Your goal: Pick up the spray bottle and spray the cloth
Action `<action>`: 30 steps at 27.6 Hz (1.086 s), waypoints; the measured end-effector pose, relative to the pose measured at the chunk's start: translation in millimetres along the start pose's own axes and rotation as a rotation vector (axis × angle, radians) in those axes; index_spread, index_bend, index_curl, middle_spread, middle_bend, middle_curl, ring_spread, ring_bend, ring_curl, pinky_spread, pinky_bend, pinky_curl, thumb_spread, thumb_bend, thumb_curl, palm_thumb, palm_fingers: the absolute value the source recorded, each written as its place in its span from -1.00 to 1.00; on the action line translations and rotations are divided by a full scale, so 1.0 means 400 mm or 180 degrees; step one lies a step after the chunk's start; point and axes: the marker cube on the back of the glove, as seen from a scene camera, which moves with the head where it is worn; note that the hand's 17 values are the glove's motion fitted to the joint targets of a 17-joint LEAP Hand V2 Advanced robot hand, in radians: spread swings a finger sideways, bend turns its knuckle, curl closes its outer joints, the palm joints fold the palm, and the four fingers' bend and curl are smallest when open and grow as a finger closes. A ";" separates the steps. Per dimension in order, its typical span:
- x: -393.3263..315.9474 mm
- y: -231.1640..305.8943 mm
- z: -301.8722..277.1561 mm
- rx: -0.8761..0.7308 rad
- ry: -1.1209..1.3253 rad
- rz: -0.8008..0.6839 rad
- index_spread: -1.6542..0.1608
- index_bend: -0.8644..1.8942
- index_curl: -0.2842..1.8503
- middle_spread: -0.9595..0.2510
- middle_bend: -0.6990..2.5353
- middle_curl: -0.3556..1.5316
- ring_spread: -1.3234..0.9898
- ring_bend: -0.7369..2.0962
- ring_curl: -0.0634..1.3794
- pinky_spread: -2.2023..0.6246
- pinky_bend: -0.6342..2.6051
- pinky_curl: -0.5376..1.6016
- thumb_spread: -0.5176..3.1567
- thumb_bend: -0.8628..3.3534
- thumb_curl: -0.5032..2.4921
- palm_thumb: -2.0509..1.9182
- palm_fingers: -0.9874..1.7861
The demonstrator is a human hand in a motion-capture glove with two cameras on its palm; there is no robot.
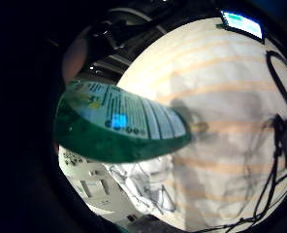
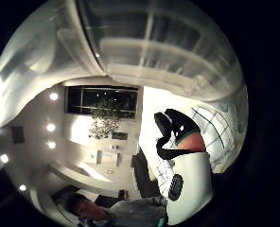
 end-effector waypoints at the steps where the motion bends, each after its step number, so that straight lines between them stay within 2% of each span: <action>1: -0.003 -0.011 0.006 0.0067 -0.0068 -0.0034 0.54 -0.30 -0.58 0.57 -0.43 -0.25 0.17 -0.19 -0.47 0.68 -0.24 -0.16 -0.20 -0.60 -0.45 0.44 -0.03; 5: -0.016 -0.069 0.023 0.0393 -0.0144 -0.0144 0.52 -0.27 -0.56 0.56 -0.41 -0.24 0.17 -0.16 -0.47 0.69 -0.27 -0.18 -0.22 -0.59 -0.44 0.46 0.11; 9: -0.031 -0.116 0.045 0.0517 -0.0045 -0.0211 0.52 -0.26 -0.54 0.50 -0.37 -0.23 0.08 -0.03 -0.45 0.57 -0.29 -0.23 -0.25 -0.58 -0.41 0.52 0.59; 14: -0.054 -0.130 0.086 0.0484 0.0040 -0.0315 0.57 -0.19 -0.45 0.43 -0.26 -0.15 0.04 -0.02 -0.37 0.49 -0.36 -0.20 -0.31 -0.59 -0.38 0.53 0.72; 23: -0.095 -0.129 0.129 0.0181 0.0309 -0.0657 0.61 -0.14 -0.37 0.39 -0.18 -0.10 0.01 0.01 -0.31 0.40 -0.38 -0.19 -0.42 -0.60 -0.33 0.54 0.75; 30: -0.183 -0.076 0.128 -0.0430 0.1142 -0.1158 0.65 -0.10 -0.32 0.38 -0.19 -0.09 0.00 0.01 -0.29 0.37 -0.37 -0.17 -0.50 -0.60 -0.29 0.54 0.74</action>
